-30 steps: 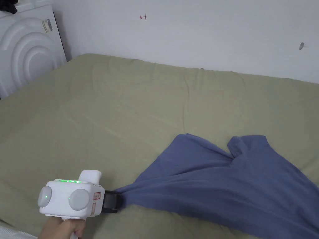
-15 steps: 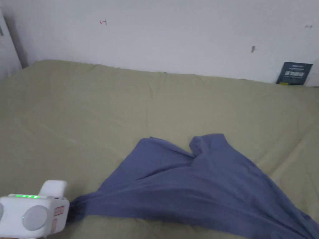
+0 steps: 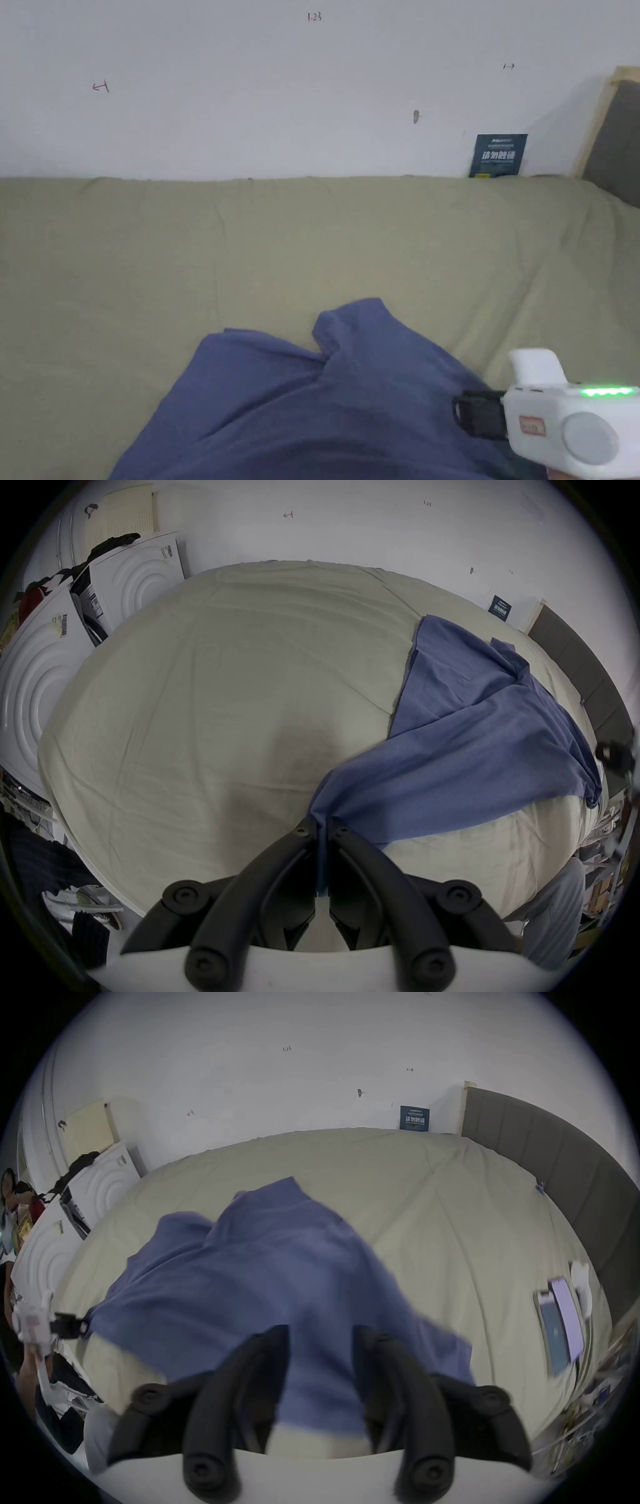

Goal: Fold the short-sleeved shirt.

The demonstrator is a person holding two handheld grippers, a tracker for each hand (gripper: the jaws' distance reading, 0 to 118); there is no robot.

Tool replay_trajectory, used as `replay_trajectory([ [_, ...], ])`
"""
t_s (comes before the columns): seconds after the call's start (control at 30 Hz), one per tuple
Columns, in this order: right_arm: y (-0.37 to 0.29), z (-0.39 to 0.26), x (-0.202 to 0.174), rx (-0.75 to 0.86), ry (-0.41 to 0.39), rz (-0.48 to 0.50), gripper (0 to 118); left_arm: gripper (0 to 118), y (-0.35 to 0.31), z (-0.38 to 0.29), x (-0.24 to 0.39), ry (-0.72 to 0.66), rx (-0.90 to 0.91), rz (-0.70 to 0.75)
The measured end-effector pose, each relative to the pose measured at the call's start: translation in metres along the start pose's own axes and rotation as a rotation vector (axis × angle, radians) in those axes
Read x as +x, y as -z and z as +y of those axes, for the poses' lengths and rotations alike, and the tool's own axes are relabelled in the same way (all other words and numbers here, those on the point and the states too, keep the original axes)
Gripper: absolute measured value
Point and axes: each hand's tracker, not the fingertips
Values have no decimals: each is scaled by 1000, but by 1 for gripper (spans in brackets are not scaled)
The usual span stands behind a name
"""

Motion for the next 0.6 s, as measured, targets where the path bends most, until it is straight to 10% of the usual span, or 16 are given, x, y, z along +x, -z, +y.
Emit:
replay_trajectory([
  [0.37, 147, 97, 10, -259, -142, -31, 115, 0, 2, 2, -4, -25, -18, -25],
  [0.6, 154, 92, -6, -285, -217, -42, 95, 0, 4, 3, -3, -15, -27, -31],
])
